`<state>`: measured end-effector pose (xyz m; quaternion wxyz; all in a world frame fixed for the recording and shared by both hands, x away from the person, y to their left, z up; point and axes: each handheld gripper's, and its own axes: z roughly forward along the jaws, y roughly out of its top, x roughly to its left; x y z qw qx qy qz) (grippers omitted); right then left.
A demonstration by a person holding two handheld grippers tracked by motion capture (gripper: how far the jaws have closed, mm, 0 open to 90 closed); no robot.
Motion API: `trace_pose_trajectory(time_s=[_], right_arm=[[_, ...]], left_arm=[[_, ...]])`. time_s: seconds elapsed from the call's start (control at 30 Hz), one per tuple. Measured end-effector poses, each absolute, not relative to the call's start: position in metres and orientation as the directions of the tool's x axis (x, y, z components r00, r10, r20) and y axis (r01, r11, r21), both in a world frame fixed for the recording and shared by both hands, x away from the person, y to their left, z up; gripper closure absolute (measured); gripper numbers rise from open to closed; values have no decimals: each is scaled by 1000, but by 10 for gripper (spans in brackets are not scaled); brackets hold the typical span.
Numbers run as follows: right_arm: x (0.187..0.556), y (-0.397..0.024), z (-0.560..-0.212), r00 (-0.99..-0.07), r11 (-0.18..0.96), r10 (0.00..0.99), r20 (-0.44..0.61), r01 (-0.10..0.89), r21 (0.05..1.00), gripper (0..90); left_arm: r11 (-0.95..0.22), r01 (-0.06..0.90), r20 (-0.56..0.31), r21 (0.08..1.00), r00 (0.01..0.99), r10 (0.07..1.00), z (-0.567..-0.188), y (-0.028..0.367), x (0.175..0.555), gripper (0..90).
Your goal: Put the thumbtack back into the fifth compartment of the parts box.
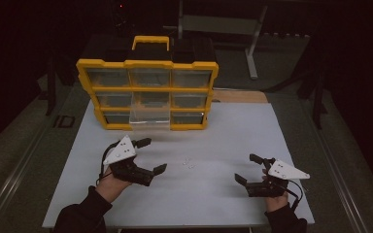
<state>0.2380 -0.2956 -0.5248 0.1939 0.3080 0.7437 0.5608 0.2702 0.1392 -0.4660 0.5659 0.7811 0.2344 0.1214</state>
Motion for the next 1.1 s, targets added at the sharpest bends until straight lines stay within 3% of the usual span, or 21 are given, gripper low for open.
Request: trace_pose_trajectory(time_s=[0.6, 1.1], right_arm=[[239, -295, -526, -742, 185, 668, 61, 244, 952, 88], [239, -294, -528, -745, 193, 665, 61, 251, 949, 89]], left_arm=[[-289, 243, -96, 926, 891, 444, -489, 102, 286, 108], [-330, 288, -117, 899, 884, 452, -522, 85, 302, 214]])
